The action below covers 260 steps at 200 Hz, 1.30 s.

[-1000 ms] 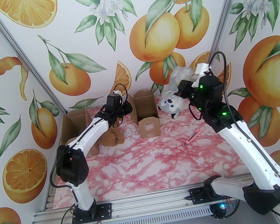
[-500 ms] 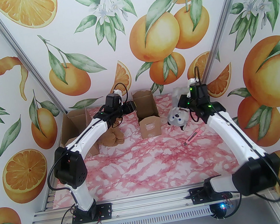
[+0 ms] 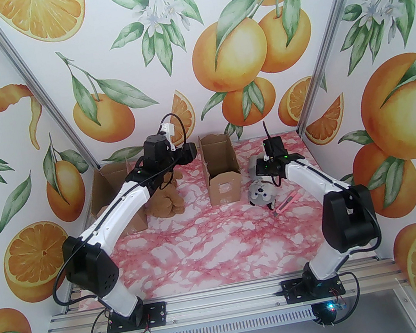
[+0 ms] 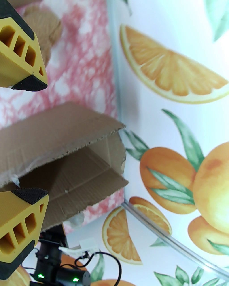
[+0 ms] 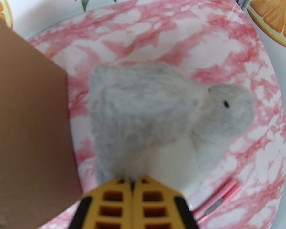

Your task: Unpack the express box

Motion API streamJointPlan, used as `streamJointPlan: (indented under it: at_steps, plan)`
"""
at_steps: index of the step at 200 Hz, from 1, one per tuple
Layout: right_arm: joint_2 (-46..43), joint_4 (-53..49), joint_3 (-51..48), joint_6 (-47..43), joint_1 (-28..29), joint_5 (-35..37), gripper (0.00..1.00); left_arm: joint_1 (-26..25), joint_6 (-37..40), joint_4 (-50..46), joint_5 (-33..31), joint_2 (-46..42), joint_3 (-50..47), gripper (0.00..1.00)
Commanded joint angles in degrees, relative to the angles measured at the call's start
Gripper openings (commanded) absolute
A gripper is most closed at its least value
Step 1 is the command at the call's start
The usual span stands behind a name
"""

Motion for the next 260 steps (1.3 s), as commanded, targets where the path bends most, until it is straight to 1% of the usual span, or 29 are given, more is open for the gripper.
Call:
streamJointPlan:
  at_steps: [1,8,15,22,26,27,30,48,70,81,103,122,126,135,143,149,161,173,180,186,200,207,213,217,227,238,245,252,260]
  plan:
    - [0.88,5.42,-0.25,-0.81,0.45,2.24,0.35,1.01,10.58,4.09,-4.22,-2.78,-4.91,0.83]
    - [0.74,5.79,-0.57,-1.28,0.67,2.79,0.45,1.33,12.36,5.62,-4.81,-3.42,-6.94,0.86]
    - [0.41,6.0,-0.82,-1.94,0.79,3.8,0.59,1.83,13.27,6.75,-4.78,-4.12,-8.74,0.91]
    - [-0.21,6.43,-1.44,-2.58,1.14,5.71,0.75,2.47,13.93,7.42,-4.81,-4.61,-10.23,0.95]
    - [-0.89,7.14,-2.14,-3.1,1.29,6.48,0.94,2.81,14.24,7.79,-4.81,-4.85,-11.04,0.99]
    - [-1.1,7.32,-2.31,-3.21,1.28,6.63,0.97,2.89,14.3,7.89,-4.77,-4.88,-11.2,0.99]
    - [-1.71,8.03,-2.88,-3.6,1.35,7.16,0.99,3.19,14.49,8.05,-4.6,-5.03,-11.72,1.0]
    - [-6.59,12.59,-7.28,-4.77,1.52,9.56,0.99,4.86,15.98,9.3,-3.86,-5.63,-14.66,1.0]
    - [-16.43,18.57,-14.59,-5.15,1.55,11.97,1.0,6.33,17.41,13.21,-3.33,-7.75,-20.52,1.0]
    - [-21.36,21.07,-19.3,-4.98,1.48,13.17,1.0,6.75,18.12,16.22,-3.77,-9.34,-24.45,1.0]
    - [-29.44,25.24,-29.16,-6.16,1.37,13.68,1.0,8.68,17.16,19.94,-4.2,-12.15,-31.08,1.0]
    - [-33.67,32.3,-38.56,-7.25,1.38,14.82,1.0,9.63,18.4,24.68,-4.75,-13.52,-36.96,1.0]
    - [-33.88,33.65,-40.0,-7.26,1.28,15.24,1.0,10.0,20.06,25.26,-4.77,-13.4,-37.75,1.0]
    - [-33.54,36.67,-42.67,-7.52,1.12,15.88,1.0,10.78,21.37,25.63,-4.77,-12.62,-38.95,1.0]
    - [-32.52,40.93,-45.18,-7.59,1.0,16.61,1.0,11.53,22.26,26.65,-4.8,-11.87,-40.1,1.0]
    - [-31.49,45.11,-47.14,-8.28,0.89,15.81,1.0,12.34,22.75,28.24,-4.78,-11.39,-41.44,1.0]
    - [-28.43,54.62,-50.62,-9.16,0.88,14.79,1.0,13.81,23.7,33.19,-4.69,-11.0,-45.01,1.0]
    - [-24.9,61.1,-52.05,-9.43,0.9,15.75,1.0,15.01,25.44,40.71,-4.81,-10.73,-49.44,1.0]
    - [-22.9,63.32,-51.67,-9.9,0.83,15.51,1.0,16.06,24.81,39.06,-4.75,-11.19,-49.19,1.0]
    - [-21.68,64.14,-51.06,-10.32,0.79,14.21,1.0,16.72,25.45,40.34,-4.82,-10.97,-49.43,1.0]
    - [-16.47,72.57,-50.95,-13.04,0.88,10.68,1.0,17.52,27.97,42.69,-4.81,-10.04,-50.49,1.0]
    - [-13.76,74.79,-50.56,-13.41,0.88,10.0,1.0,18.24,27.15,42.06,-6.89,-10.02,-50.39,1.0]
    - [-11.36,76.71,-50.56,-13.64,0.79,9.24,1.0,19.37,26.89,43.09,-5.6,-10.42,-50.99,1.0]
    - [-9.79,78.65,-51.01,-14.36,0.8,7.91,1.0,19.87,26.8,44.19,-3.41,-10.76,-51.54,1.0]
    - [-7.06,87.59,-53.6,-15.66,1.11,5.93,1.0,20.97,26.96,46.87,-2.43,-11.27,-53.05,1.0]
    - [-9.24,85.0,-54.21,-14.84,1.15,7.2,1.0,22.11,29.19,49.07,-1.01,-11.65,-54.66,1.0]
    - [-8.61,85.78,-54.26,-14.86,1.05,7.19,1.0,22.33,31.01,47.29,-1.04,-12.31,-54.91,1.0]
    - [-7.71,87.44,-54.07,-15.52,1.12,5.75,1.0,23.19,30.7,45.84,0.47,-13.28,-55.18,1.0]
    - [-8.41,84.18,-52.93,-15.72,1.17,5.36,1.0,24.49,29.43,48.51,3.32,-13.88,-56.91,1.0]
